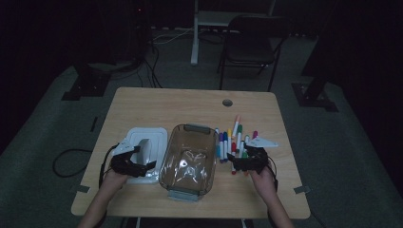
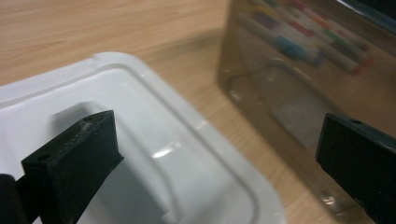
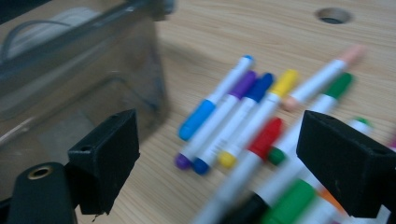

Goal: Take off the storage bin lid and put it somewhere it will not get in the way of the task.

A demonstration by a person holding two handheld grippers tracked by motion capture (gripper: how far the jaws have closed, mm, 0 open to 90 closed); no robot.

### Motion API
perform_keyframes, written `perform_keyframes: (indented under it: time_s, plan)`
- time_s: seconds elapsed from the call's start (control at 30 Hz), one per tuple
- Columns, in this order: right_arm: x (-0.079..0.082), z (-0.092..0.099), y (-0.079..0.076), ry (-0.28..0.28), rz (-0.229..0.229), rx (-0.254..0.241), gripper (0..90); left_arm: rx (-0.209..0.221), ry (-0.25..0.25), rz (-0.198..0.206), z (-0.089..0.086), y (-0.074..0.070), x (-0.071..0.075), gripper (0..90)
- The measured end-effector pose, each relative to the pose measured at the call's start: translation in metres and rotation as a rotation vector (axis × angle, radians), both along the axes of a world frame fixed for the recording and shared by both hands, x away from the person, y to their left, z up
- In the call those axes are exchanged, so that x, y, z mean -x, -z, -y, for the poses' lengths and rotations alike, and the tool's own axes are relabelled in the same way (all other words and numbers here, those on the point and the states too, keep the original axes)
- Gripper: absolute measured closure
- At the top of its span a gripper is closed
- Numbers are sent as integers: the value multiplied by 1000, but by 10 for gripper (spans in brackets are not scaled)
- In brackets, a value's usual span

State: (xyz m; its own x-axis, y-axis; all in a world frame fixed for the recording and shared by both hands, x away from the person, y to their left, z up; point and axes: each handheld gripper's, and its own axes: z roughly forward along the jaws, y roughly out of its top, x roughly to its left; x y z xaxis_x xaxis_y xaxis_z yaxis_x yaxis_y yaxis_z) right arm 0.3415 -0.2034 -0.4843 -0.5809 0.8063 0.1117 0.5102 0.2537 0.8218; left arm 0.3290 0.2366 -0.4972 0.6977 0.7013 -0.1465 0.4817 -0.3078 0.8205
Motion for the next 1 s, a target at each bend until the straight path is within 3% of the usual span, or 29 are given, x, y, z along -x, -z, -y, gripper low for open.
perform_keyframes:
  time_s: [0.13,0.33,0.5,0.6,1.0]
  plan:
    - [-8,-20,4,-36,-5,41,132,1,22,-6,11,0,-2,2]
    - [-17,-33,8,-61,-22,24,139,-10,51,-7,26,-1,-2,3]
    - [-23,-31,6,-71,-22,-10,139,14,48,-15,25,-2,-3,3]
    - [-28,-31,5,-85,-22,11,139,20,52,-21,27,-1,0,3]
    - [-45,-33,5,-107,-25,14,140,36,89,-22,37,-5,7,2]
